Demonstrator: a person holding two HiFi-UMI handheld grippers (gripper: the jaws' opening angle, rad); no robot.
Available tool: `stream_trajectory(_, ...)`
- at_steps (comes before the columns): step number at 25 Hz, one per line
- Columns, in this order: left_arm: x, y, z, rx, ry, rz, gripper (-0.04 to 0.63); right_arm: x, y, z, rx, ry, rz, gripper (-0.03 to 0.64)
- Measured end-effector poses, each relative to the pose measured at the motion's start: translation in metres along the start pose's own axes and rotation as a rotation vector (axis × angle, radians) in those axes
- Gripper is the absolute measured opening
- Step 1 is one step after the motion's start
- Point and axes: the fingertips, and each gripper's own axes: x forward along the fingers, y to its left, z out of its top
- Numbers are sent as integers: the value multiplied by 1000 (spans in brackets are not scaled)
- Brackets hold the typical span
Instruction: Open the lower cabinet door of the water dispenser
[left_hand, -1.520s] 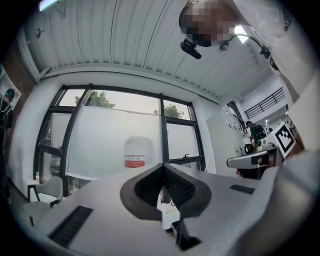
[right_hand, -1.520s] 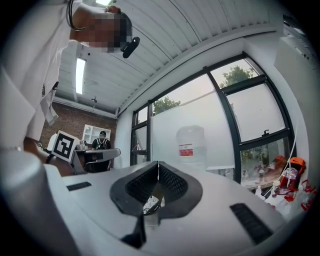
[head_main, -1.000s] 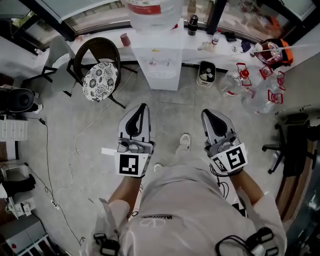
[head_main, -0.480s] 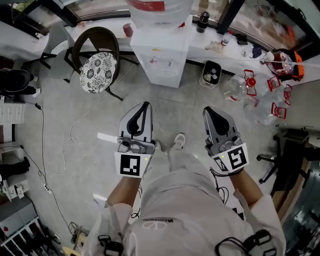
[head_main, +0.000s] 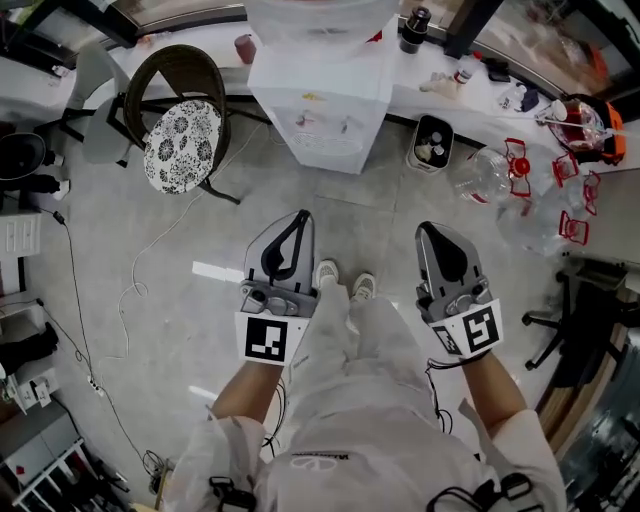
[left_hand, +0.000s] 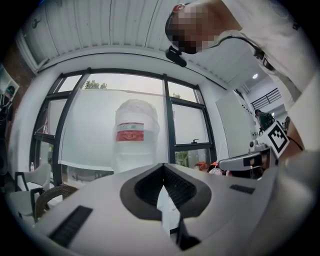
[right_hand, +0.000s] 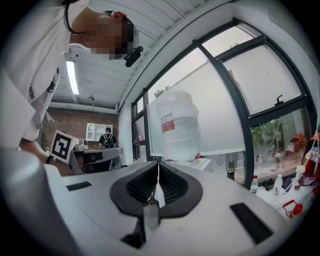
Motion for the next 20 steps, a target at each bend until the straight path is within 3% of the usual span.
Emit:
stream_trajectory(4,24,4,-79,8,-3,-24,3,28,-25,-72,11,-33,-1,17)
stream_trajectory(14,79,29,-333,-1,-3,-44,3,95,-99,-306,7,-26,5,18)
stream_trajectory(20,107,27,-435,5,-29,-82,3,126,-129,-410,14,-30,42,18)
